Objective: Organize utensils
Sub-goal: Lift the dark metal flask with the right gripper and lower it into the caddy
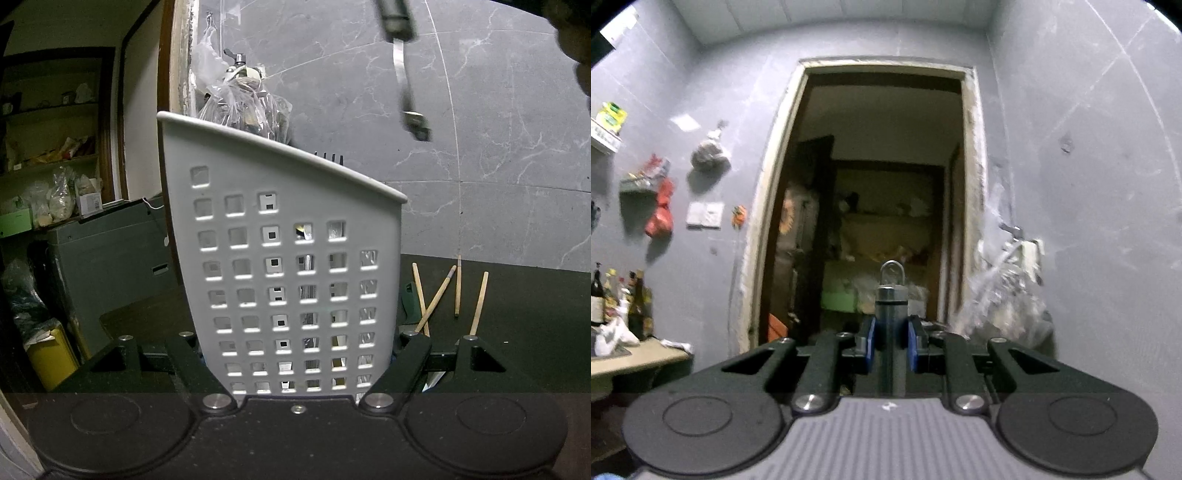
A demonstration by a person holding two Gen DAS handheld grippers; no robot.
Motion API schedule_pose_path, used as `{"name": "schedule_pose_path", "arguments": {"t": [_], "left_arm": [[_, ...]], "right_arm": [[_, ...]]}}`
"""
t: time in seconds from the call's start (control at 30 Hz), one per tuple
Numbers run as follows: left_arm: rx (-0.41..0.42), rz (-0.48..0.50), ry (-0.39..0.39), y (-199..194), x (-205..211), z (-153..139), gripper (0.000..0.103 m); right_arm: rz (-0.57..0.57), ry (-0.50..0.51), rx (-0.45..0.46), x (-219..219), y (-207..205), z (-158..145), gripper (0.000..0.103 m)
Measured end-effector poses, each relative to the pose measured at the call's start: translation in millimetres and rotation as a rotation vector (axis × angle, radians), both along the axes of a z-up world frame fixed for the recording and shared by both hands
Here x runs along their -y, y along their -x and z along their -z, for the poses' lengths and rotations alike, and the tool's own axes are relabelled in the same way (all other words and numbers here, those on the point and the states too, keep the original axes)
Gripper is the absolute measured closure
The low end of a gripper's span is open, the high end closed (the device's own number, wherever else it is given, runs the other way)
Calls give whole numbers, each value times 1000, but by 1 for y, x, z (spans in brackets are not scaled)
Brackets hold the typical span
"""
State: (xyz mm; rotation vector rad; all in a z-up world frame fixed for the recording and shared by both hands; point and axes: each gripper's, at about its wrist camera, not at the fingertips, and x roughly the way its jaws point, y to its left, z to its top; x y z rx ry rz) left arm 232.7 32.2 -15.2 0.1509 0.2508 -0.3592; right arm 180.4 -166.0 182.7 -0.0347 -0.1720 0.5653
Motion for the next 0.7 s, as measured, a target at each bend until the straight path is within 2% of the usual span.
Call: {"name": "schedule_pose_path", "arguments": {"t": [0.3,0.7], "left_arm": [[0,2,2,0,0,0,26],[0,2,1,0,0,0,26]], "right_arm": [[-106,-21,-24,-36,-36,2,83],[-141,51,-126,-58,-62,36,83]]}}
